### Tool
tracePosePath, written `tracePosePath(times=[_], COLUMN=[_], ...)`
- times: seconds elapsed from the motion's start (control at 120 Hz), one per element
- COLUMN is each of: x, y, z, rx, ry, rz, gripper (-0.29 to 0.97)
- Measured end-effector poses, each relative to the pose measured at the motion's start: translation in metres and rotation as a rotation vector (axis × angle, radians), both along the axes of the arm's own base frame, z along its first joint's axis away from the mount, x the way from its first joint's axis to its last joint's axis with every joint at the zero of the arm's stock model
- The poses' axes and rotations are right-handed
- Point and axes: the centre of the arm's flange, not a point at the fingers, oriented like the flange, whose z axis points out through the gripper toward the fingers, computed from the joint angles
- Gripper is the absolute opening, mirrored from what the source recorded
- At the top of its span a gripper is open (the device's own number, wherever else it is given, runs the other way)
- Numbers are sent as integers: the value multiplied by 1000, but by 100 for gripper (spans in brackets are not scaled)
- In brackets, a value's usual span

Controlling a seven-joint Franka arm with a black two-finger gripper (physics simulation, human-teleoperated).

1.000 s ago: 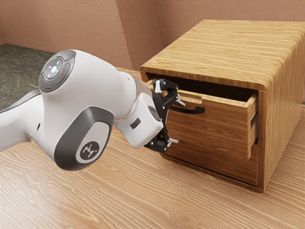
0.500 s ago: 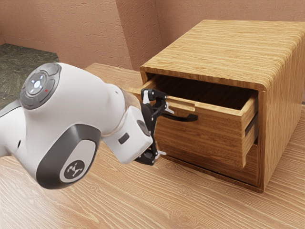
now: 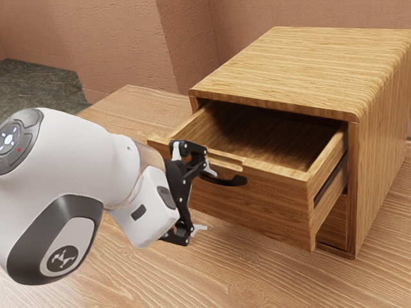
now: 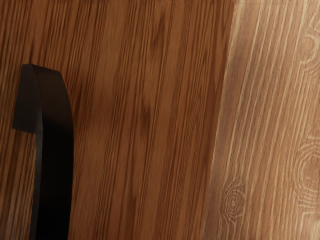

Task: Pull the drawer handle with one arm to open the drawer

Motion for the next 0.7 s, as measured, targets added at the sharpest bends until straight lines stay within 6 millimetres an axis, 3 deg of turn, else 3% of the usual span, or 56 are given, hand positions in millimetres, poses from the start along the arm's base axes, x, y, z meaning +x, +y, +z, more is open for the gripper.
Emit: tracePosePath(times=[0.25,0.308,0.4,0.7], x=[-15,-21,-31,-47], y=[1,3,3,6], z=[3,4,6,2], rx=[-11,-16,-25,-24], ry=[2,2,-3,7], rz=[-4,-2,-3,0], gripper=[63,70,66,69])
